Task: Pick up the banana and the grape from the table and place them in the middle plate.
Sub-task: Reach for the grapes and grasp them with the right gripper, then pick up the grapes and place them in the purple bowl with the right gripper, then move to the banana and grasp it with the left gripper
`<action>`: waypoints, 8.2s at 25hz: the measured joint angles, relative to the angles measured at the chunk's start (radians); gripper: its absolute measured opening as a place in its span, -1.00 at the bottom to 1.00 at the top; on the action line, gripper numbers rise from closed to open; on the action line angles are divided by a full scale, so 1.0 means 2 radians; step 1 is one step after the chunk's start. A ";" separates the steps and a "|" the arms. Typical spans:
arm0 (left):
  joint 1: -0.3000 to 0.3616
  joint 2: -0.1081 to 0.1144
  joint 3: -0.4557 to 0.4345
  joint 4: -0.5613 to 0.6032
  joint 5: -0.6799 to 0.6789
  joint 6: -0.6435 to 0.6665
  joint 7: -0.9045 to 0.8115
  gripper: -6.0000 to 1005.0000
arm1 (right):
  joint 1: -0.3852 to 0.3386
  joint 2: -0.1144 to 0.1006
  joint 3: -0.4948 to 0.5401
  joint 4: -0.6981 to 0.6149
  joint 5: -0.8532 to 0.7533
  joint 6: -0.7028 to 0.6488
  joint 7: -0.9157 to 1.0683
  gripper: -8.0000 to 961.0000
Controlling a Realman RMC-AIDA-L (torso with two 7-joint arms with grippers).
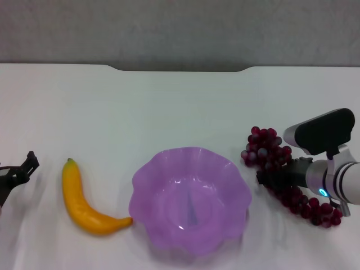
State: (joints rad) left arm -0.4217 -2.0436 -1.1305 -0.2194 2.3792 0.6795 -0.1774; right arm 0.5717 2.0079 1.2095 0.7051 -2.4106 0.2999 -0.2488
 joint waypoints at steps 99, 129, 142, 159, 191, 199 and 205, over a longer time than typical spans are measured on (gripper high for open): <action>0.007 0.000 0.004 0.000 -0.019 0.005 -0.004 0.67 | -0.179 -0.004 -0.167 0.241 -0.158 -0.189 -0.009 -0.29; 0.008 -0.001 0.004 0.003 -0.020 0.005 -0.005 0.65 | -0.149 -0.006 -0.116 0.174 -0.154 -0.241 0.072 0.88; 0.014 -0.002 0.009 -0.012 -0.016 0.020 -0.006 0.64 | -0.115 0.000 -0.092 -0.154 -0.136 -0.647 0.307 0.88; 0.069 0.012 0.054 -0.263 -0.015 -0.066 0.084 0.63 | -0.079 0.003 -0.132 -0.218 -0.112 -0.572 0.341 0.88; 0.018 0.002 -0.197 -0.578 0.247 -0.909 -0.018 0.62 | -0.073 0.002 -0.139 -0.211 -0.111 -0.539 0.343 0.88; -0.007 0.001 -0.193 -0.554 0.246 -0.908 -0.060 0.61 | -0.073 0.002 -0.138 -0.208 -0.111 -0.538 0.343 0.88; -0.019 0.001 -0.193 -0.522 0.246 -0.882 -0.077 0.61 | -0.073 0.002 -0.138 -0.207 -0.111 -0.538 0.343 0.88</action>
State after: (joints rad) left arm -0.4599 -2.0422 -1.5162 -1.2630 2.8715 -1.0838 -0.3310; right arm 0.4261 2.0110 0.9327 0.2904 -2.6322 -0.7761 0.4372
